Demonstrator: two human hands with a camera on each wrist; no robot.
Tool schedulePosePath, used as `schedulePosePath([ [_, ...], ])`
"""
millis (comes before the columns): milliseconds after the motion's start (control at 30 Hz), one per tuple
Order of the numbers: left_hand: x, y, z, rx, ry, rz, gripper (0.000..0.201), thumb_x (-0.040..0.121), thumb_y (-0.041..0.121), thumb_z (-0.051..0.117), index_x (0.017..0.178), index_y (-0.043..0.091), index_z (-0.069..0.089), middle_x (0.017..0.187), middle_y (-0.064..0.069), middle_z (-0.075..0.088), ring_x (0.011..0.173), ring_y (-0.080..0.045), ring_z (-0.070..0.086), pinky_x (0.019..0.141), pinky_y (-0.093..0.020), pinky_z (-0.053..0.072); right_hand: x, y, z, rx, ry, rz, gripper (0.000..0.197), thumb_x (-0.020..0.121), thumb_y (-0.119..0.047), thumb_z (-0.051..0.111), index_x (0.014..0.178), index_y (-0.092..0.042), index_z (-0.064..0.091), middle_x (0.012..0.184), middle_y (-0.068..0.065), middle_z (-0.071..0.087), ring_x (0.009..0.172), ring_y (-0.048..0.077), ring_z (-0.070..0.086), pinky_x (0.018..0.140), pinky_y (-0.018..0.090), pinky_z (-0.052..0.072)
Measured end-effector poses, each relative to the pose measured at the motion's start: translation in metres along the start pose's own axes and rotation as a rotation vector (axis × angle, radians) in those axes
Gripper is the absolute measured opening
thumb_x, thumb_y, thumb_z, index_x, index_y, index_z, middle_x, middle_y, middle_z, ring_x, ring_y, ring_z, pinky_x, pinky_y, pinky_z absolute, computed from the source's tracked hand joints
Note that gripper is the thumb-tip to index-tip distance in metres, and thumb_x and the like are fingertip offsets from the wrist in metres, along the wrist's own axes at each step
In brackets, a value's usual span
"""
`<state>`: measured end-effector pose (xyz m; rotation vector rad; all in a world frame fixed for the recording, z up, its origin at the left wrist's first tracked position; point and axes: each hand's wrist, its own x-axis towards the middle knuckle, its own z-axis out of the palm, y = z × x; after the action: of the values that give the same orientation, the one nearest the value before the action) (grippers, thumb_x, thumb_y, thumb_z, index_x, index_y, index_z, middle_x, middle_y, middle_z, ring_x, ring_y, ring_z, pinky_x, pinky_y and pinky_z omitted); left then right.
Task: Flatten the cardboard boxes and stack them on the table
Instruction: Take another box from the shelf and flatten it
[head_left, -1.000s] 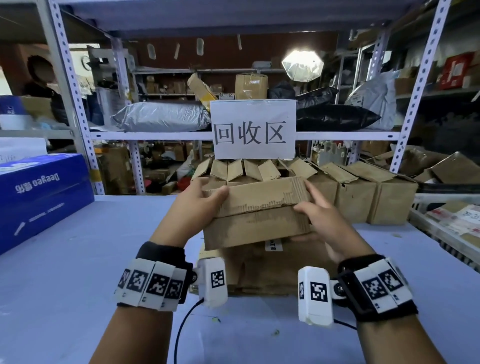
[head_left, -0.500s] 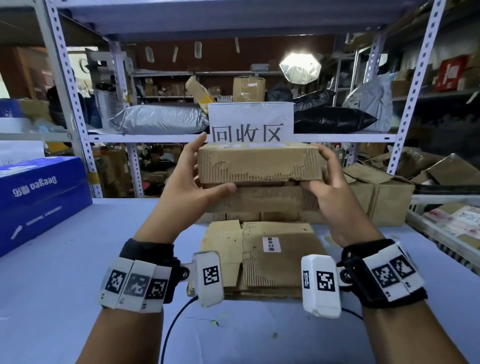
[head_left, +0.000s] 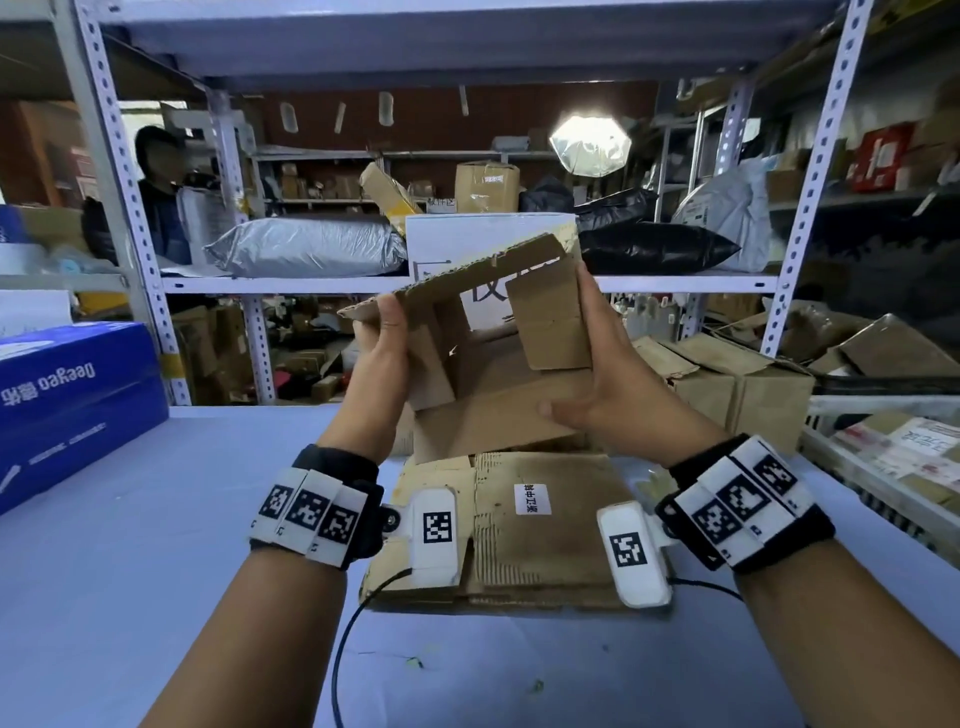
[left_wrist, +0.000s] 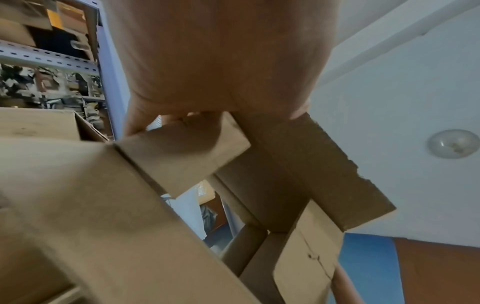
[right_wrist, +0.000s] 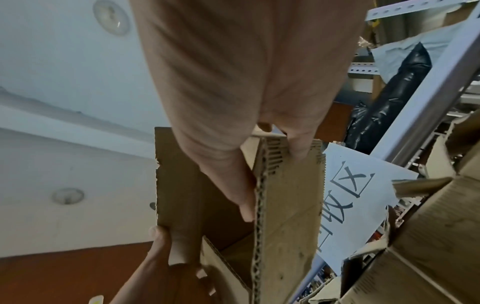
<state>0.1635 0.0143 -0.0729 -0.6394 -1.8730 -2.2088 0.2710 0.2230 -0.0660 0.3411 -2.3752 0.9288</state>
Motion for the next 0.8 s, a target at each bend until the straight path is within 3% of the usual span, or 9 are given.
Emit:
schedulePosePath([
  [67,0.005,-0.008,0.001,0.012,0.029,0.074,0.06,0.096,0.033,0.068,0.141,0.015,0.032,0.118,0.005,0.06,0.12,-0.006,0.061,0.108,-0.037,0.049,0.001,0.003,-0.004,-0.031,-0.004,-0.013,0.128,0.079,-0.013,0.084,0.151,-0.053,-0.013,0.166,-0.02,-0.004,0.153,0.006,0.005,0.121,0.044,0.03],
  [133,0.01,-0.015,0.002,0.039,0.078,0.138,0.067,0.087,0.004,0.077,0.133,0.013,0.029,0.112,0.009,0.058,0.099,0.014,0.061,0.093,-0.014,0.05,0.004,0.006,-0.005,-0.062,0.008,-0.031,0.126,0.077,-0.015,0.085,0.149,-0.058,-0.009,0.166,-0.019,0.001,0.153,0.006,0.008,0.121,0.044,0.029],
  [233,0.015,-0.017,0.002,0.054,0.159,0.205,0.074,0.082,-0.008,0.077,0.13,0.015,0.027,0.114,0.011,0.054,0.102,0.008,0.058,0.099,-0.017,0.046,0.009,0.008,0.0,-0.076,0.05,-0.056,0.124,0.073,-0.018,0.088,0.149,-0.057,-0.003,0.165,-0.016,0.008,0.152,0.008,0.013,0.121,0.046,0.028],
  [333,0.018,-0.019,0.0,0.116,0.204,0.254,0.075,0.079,-0.012,0.074,0.134,0.011,0.028,0.11,0.011,0.054,0.091,0.021,0.057,0.091,-0.011,0.045,0.016,0.012,0.009,0.024,0.131,-0.056,0.117,0.073,-0.024,0.087,0.153,-0.046,0.006,0.161,-0.014,0.022,0.147,0.007,0.027,0.117,0.044,0.035],
  [433,0.012,-0.018,0.004,0.171,0.162,0.24,0.083,0.074,-0.002,0.072,0.142,0.014,0.029,0.107,-0.002,0.058,0.078,0.01,0.063,0.073,-0.015,0.054,0.024,0.016,0.016,0.187,0.265,-0.029,0.105,0.075,-0.028,0.085,0.153,-0.038,0.016,0.156,-0.009,0.031,0.141,0.006,0.035,0.112,0.043,0.043],
  [533,0.002,-0.014,0.008,0.173,0.127,0.25,0.084,0.068,0.005,0.062,0.143,0.019,0.027,0.12,-0.016,0.057,0.102,-0.021,0.064,0.091,-0.047,0.058,0.034,0.02,0.022,0.222,0.33,0.005,0.099,0.074,-0.031,0.085,0.149,-0.04,0.019,0.155,-0.005,0.034,0.139,0.012,0.038,0.108,0.043,0.047],
  [567,0.001,-0.014,0.007,0.17,0.12,0.258,0.085,0.067,0.004,0.06,0.143,0.019,0.027,0.123,-0.015,0.056,0.107,-0.023,0.061,0.096,-0.05,0.056,0.038,0.022,0.023,0.222,0.344,0.008,0.098,0.073,-0.032,0.085,0.147,-0.04,0.021,0.153,-0.004,0.036,0.138,0.013,0.04,0.108,0.043,0.046],
  [700,0.001,-0.016,0.002,0.191,0.086,0.25,0.087,0.067,0.003,0.057,0.145,0.024,0.025,0.116,-0.002,0.058,0.107,-0.017,0.06,0.099,-0.048,0.055,0.05,0.029,0.03,0.232,0.427,0.008,0.092,0.066,-0.041,0.087,0.139,-0.031,0.031,0.14,-0.002,0.05,0.13,0.015,0.049,0.106,0.043,0.046],
  [800,0.0,-0.017,-0.002,0.184,0.081,0.247,0.089,0.067,0.003,0.058,0.146,0.027,0.026,0.127,0.0,0.057,0.118,-0.016,0.059,0.104,-0.044,0.052,0.056,0.032,0.036,0.219,0.484,0.0,0.093,0.059,-0.051,0.089,0.132,-0.034,0.033,0.132,-0.007,0.056,0.122,0.009,0.054,0.1,0.04,0.05],
])
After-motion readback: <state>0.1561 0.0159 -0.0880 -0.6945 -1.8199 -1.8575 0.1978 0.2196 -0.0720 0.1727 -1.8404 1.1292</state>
